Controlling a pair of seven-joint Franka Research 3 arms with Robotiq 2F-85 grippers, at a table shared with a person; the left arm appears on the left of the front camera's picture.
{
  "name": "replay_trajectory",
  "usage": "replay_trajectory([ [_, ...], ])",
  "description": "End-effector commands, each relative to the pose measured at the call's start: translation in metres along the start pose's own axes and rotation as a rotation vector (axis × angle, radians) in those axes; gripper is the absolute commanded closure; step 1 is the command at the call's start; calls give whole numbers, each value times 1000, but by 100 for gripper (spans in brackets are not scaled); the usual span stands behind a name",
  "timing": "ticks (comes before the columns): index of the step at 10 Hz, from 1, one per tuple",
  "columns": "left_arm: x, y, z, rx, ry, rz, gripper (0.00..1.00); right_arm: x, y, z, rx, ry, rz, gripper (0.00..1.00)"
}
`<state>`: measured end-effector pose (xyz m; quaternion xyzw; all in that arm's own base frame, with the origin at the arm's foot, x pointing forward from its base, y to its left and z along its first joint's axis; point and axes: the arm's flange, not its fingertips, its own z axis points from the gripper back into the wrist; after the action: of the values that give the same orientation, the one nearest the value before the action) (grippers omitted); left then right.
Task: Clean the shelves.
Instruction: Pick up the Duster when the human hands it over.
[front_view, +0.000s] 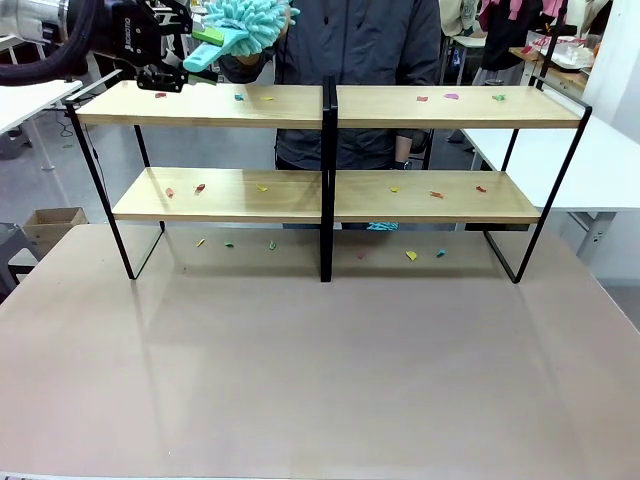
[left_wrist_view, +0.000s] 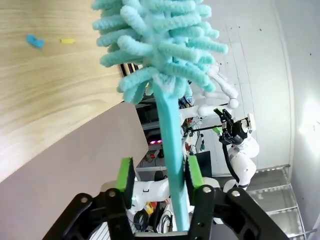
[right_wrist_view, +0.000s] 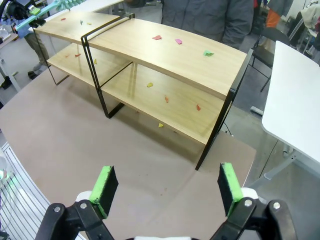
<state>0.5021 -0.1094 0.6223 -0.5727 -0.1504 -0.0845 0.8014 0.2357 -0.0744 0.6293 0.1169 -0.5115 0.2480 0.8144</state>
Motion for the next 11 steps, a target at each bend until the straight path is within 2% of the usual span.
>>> replay_trajectory([
  [1, 0, -1, -4, -30, -34, -25, 100, 0, -1, 1, -3, -2, -1, 0],
  [2, -2, -3, -5, -42, -40, -31, 96, 0, -1, 1, -3, -2, -1, 0],
  [3, -2, -5, -5, -49, -43, -39, 100, 0, -1, 1, -3, -2, -1, 0],
  [7, -6, -9, 4, -52, -61, -60, 100, 0, -1, 1, -3, -2, -1, 0],
  [8, -9, -16, 18, -67, -6, -78, 100, 0, -1, 1, -3, -2, -1, 0],
  [9, -20, -28, 50, -102, 112, -132, 100, 0, -1, 1, -3, -2, -1, 0],
  [11, -51, -44, 153, -27, 234, -249, 100, 0, -1, 1, -3, -2, -1, 0],
])
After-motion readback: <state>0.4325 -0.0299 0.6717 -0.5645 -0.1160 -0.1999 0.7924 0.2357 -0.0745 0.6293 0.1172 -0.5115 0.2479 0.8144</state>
